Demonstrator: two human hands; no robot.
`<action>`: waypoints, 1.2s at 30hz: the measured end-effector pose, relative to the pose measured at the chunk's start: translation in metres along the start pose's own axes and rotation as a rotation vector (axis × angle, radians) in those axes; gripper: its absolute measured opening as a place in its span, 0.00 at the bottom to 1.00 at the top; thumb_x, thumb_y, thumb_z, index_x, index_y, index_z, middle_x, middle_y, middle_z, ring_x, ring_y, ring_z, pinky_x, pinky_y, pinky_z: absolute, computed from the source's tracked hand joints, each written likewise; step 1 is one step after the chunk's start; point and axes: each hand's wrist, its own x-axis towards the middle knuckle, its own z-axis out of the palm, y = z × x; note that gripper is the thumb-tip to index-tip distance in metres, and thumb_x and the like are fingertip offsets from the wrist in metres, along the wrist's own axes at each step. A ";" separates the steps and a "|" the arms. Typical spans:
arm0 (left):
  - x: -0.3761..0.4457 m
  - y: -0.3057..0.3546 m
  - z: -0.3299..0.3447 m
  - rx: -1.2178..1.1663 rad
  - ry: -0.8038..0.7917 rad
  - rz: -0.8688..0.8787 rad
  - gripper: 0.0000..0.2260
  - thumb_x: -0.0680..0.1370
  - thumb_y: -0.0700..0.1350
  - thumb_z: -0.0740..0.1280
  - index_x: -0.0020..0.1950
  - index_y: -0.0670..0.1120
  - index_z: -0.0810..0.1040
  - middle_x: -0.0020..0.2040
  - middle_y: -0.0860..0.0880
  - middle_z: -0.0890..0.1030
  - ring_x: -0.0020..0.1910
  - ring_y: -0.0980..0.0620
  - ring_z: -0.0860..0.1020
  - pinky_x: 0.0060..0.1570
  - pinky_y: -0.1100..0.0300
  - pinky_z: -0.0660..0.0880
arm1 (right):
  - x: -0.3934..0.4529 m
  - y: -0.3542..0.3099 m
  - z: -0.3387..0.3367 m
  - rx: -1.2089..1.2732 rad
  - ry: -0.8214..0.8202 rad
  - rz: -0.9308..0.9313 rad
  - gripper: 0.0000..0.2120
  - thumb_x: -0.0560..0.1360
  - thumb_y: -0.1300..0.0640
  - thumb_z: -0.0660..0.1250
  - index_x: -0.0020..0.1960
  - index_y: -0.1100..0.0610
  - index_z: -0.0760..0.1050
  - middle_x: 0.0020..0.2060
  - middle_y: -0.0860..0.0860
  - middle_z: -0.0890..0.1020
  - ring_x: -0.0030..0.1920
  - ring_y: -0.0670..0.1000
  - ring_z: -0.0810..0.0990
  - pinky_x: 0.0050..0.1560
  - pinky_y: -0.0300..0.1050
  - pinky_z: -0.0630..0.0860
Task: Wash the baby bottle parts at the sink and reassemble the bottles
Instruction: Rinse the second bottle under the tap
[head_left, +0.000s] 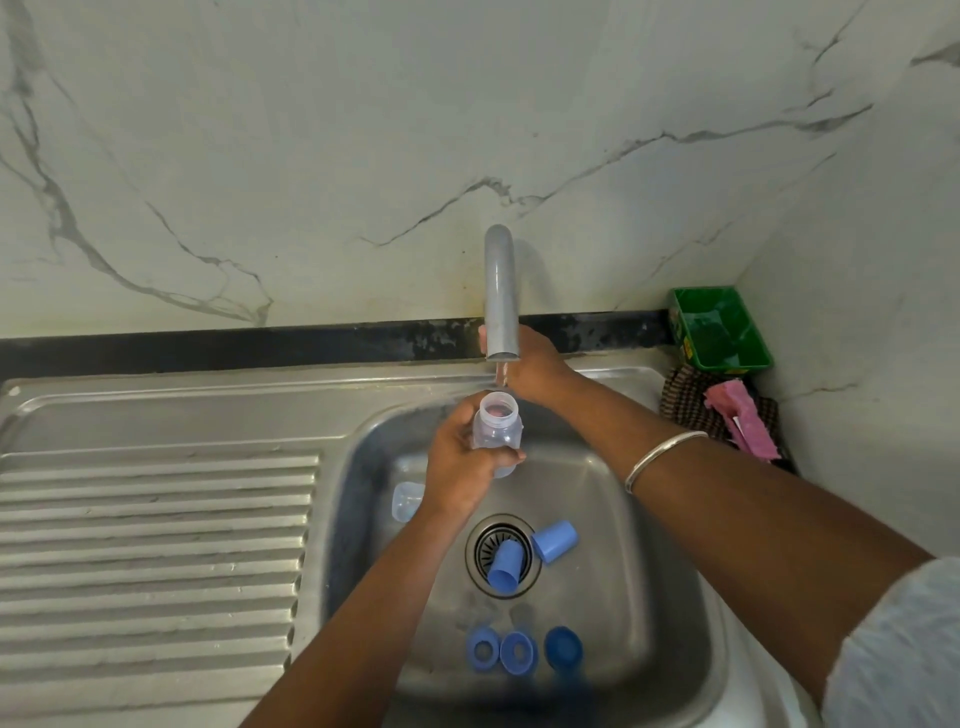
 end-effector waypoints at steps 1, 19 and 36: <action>0.001 0.000 0.000 0.002 -0.002 0.001 0.26 0.62 0.30 0.77 0.51 0.56 0.81 0.43 0.57 0.84 0.43 0.62 0.81 0.41 0.63 0.76 | 0.000 0.000 0.001 0.011 0.013 0.004 0.12 0.83 0.54 0.58 0.42 0.52 0.71 0.42 0.55 0.79 0.43 0.55 0.77 0.53 0.56 0.77; -0.006 -0.020 -0.001 0.025 -0.059 -0.002 0.22 0.66 0.32 0.73 0.59 0.44 0.81 0.51 0.43 0.85 0.53 0.41 0.83 0.54 0.42 0.80 | -0.123 0.051 0.043 0.476 0.012 -0.156 0.18 0.74 0.42 0.70 0.63 0.34 0.73 0.56 0.37 0.82 0.58 0.41 0.80 0.57 0.37 0.77; 0.009 -0.018 -0.012 0.733 -0.210 0.203 0.10 0.80 0.49 0.66 0.60 0.51 0.79 0.53 0.56 0.77 0.51 0.56 0.77 0.49 0.67 0.71 | -0.093 0.040 0.053 1.224 -0.047 0.867 0.17 0.82 0.47 0.61 0.59 0.61 0.76 0.49 0.62 0.83 0.46 0.58 0.83 0.37 0.48 0.81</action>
